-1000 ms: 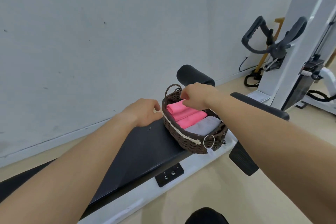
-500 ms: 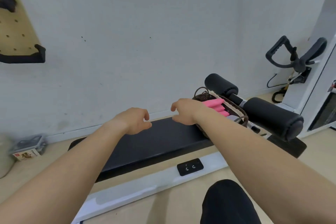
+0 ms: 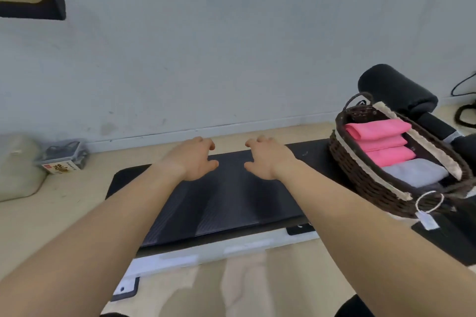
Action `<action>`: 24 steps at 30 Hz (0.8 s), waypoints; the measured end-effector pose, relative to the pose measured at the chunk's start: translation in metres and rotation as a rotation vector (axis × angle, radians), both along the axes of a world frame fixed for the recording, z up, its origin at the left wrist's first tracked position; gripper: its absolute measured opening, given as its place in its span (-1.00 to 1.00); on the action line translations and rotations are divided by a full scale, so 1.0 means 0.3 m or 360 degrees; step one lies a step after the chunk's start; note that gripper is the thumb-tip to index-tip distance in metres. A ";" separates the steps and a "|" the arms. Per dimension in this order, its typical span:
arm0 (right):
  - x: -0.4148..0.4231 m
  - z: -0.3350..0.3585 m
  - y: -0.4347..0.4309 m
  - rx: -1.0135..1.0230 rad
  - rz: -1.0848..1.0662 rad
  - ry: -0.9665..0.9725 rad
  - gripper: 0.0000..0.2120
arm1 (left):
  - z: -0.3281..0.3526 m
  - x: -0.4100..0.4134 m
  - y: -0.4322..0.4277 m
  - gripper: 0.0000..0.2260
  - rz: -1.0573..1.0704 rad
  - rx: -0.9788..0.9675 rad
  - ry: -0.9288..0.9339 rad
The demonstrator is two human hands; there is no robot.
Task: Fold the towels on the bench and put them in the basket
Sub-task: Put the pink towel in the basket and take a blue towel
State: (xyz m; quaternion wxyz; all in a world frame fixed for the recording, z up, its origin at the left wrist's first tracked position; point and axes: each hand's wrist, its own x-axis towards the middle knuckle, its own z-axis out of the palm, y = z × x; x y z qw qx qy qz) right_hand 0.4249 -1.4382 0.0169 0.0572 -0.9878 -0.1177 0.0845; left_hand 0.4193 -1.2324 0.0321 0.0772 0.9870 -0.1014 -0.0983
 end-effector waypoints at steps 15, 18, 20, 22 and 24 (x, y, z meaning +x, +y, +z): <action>0.265 0.682 0.314 0.0160 0.0006 0.0542 -0.45 | 0.571 0.055 0.454 -0.52 0.0619 -0.0136 0.0548; 0.207 1.041 0.427 0.0128 0.0106 0.0580 -0.45 | 0.911 -0.090 0.538 -0.53 0.0891 -0.0344 0.0537; 0.159 1.258 0.518 0.0171 0.0213 0.0586 -0.44 | 1.114 -0.203 0.603 -0.55 0.1070 -0.0442 0.0481; 0.104 1.437 0.620 0.0175 0.0373 0.0584 -0.43 | 1.282 -0.335 0.676 -0.56 0.1245 -0.0509 0.0424; 0.049 1.580 0.742 0.0151 0.0551 0.0566 -0.42 | 1.420 -0.466 0.762 -0.55 0.1402 -0.0535 0.0352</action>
